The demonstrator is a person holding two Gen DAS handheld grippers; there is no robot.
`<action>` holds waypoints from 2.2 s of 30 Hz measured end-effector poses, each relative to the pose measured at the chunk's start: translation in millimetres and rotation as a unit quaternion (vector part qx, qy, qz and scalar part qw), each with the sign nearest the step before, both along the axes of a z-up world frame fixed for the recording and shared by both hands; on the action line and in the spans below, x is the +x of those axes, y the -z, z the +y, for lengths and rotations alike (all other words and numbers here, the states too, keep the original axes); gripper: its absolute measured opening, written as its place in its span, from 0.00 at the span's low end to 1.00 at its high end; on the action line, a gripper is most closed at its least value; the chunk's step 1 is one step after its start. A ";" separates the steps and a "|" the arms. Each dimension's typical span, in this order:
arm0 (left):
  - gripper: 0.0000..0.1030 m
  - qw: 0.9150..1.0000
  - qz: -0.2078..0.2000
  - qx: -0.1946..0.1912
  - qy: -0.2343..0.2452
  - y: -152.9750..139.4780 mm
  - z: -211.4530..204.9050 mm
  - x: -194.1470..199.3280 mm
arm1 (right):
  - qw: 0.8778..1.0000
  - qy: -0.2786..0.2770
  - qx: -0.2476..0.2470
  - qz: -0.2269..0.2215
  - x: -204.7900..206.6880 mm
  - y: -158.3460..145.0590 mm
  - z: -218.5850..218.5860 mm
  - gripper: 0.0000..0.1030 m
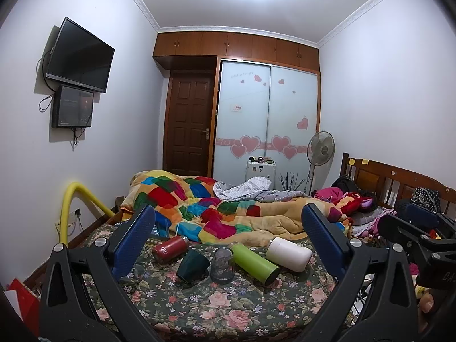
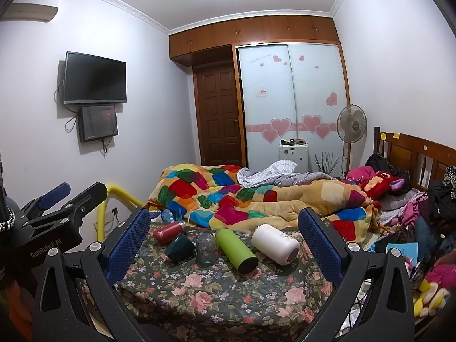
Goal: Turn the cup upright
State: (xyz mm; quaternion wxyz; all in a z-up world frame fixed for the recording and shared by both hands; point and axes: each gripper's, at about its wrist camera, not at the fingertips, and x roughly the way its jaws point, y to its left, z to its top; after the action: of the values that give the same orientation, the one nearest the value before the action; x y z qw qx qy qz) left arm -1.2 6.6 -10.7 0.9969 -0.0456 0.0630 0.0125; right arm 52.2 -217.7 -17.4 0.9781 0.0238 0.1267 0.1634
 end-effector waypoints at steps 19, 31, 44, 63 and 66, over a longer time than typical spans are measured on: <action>1.00 1.000 0.005 0.000 0.000 -0.3 2.2 2.9 | 1.000 0.000 -0.001 0.003 -1.7 -0.2 4.1 1.00; 1.00 1.000 0.005 0.001 0.000 -0.5 1.0 2.9 | 1.000 0.000 0.001 0.002 -2.5 2.7 6.3 1.00; 1.00 1.000 0.005 0.001 0.000 -0.9 0.2 3.0 | 1.000 -0.002 -0.001 0.001 -2.1 1.7 6.5 1.00; 1.00 1.000 0.021 -0.006 -0.002 5.0 6.1 19.1 | 1.000 -0.001 -0.004 0.018 11.9 4.7 0.6 1.00; 1.00 0.999 0.035 -0.008 -0.005 12.5 11.7 31.3 | 1.000 0.001 -0.007 0.023 18.0 9.3 1.4 1.00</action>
State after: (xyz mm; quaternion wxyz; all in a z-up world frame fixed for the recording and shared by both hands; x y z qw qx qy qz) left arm 30.2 18.3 -23.2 0.9936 -0.0532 0.0978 0.0182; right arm 70.2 -216.3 -26.7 0.9751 0.0211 0.1506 0.1613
